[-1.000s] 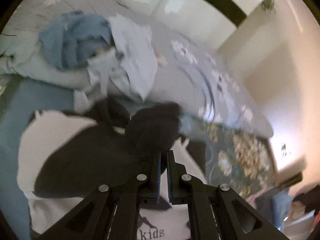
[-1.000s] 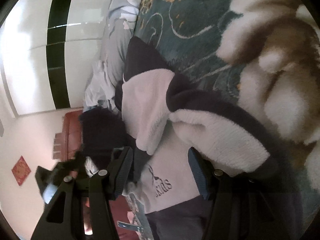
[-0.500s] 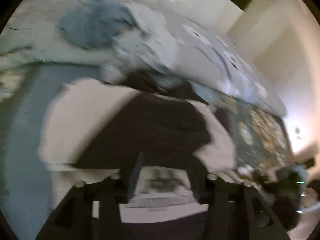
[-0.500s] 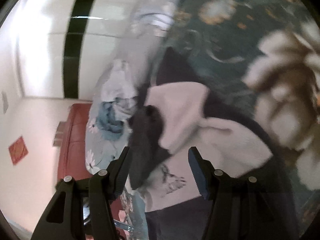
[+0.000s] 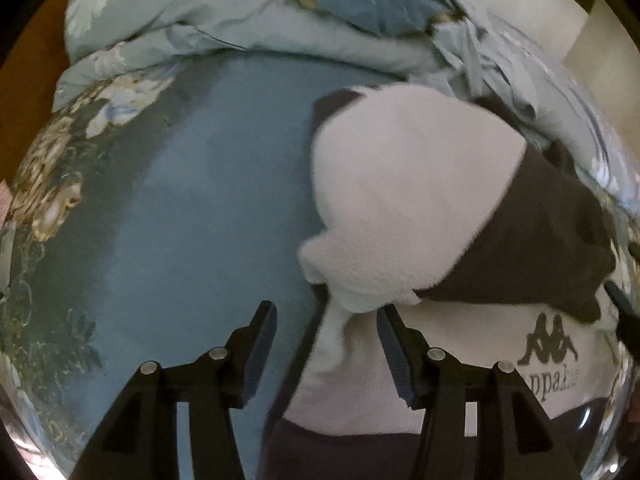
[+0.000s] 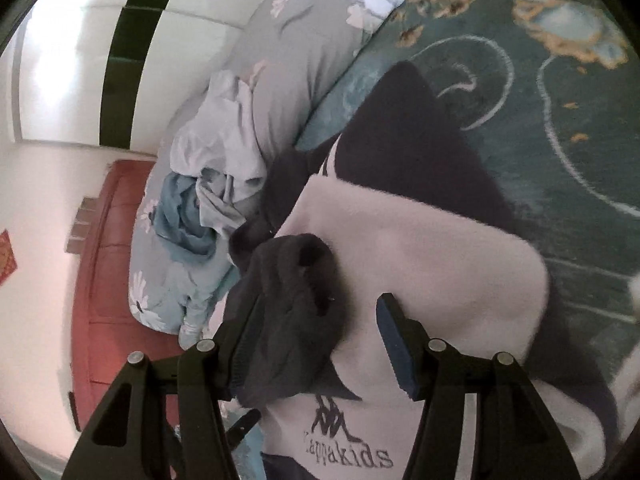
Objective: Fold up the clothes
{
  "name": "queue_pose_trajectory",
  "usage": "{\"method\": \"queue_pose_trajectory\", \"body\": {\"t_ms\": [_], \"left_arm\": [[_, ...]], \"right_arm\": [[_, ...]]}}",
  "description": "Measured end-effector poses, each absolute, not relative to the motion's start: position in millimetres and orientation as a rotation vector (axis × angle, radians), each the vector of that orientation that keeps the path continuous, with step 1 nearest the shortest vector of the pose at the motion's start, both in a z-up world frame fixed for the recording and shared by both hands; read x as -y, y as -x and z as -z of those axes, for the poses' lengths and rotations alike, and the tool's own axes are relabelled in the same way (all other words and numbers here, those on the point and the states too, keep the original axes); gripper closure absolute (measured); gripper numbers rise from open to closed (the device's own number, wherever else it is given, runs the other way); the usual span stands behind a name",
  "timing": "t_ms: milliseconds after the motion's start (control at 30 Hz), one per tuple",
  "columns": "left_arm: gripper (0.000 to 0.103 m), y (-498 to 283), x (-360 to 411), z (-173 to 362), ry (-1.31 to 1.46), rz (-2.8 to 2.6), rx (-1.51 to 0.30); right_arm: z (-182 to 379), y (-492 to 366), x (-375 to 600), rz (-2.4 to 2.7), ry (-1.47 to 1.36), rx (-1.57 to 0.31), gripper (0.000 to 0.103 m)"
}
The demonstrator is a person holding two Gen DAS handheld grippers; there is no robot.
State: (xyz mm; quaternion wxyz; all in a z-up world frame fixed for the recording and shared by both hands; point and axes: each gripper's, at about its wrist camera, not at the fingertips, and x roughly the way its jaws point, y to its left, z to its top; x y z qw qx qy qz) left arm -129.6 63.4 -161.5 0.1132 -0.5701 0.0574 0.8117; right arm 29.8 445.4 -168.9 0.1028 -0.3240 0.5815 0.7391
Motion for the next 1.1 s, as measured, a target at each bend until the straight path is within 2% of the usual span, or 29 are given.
{"method": "queue_pose_trajectory", "body": {"t_ms": [133,300,367,400,433,600,767,867,967,1100], "left_arm": [[0.047,123.5,-66.1,167.7,1.657,-2.421,-0.247],[0.047,134.8,-50.5,170.0,1.732,-2.495,-0.112],[0.047,138.9,-43.3,169.9,1.759,-2.485,-0.001],[0.047,140.1,-41.4,170.2,1.767,-2.485,0.026],[0.047,140.6,-40.7,170.6,1.773,-2.483,0.04],[0.047,139.3,-39.5,169.6,1.77,-2.484,0.074],[0.047,136.5,-34.8,169.2,1.778,-2.477,0.152],[0.045,134.8,-36.1,170.5,1.775,-2.47,0.154],[0.045,133.1,-36.5,174.7,1.784,-2.473,0.143],[0.044,132.4,-26.4,180.3,1.814,-2.457,0.25]], "right_arm": [[167.2,-13.9,-438.7,-2.211,0.997,-1.709,0.044],[162.1,0.4,-435.3,-2.189,1.037,-1.601,0.046],[158.1,1.0,-435.2,-2.187,1.034,-1.605,0.062],[154.9,2.2,-435.5,-2.185,1.049,-1.581,0.079],[151.6,3.3,-435.8,-2.184,1.064,-1.556,0.083],[118.3,3.5,-437.7,-2.279,1.052,-1.391,0.086],[71.7,-25.0,-445.9,-2.435,0.845,-1.297,0.086],[73.9,-54.9,-460.5,-2.424,0.764,-1.281,0.086],[118.2,-70.7,-476.3,-2.256,0.874,-1.387,0.086],[161.0,-88.9,-476.5,-2.143,0.911,-1.482,0.086]]}}
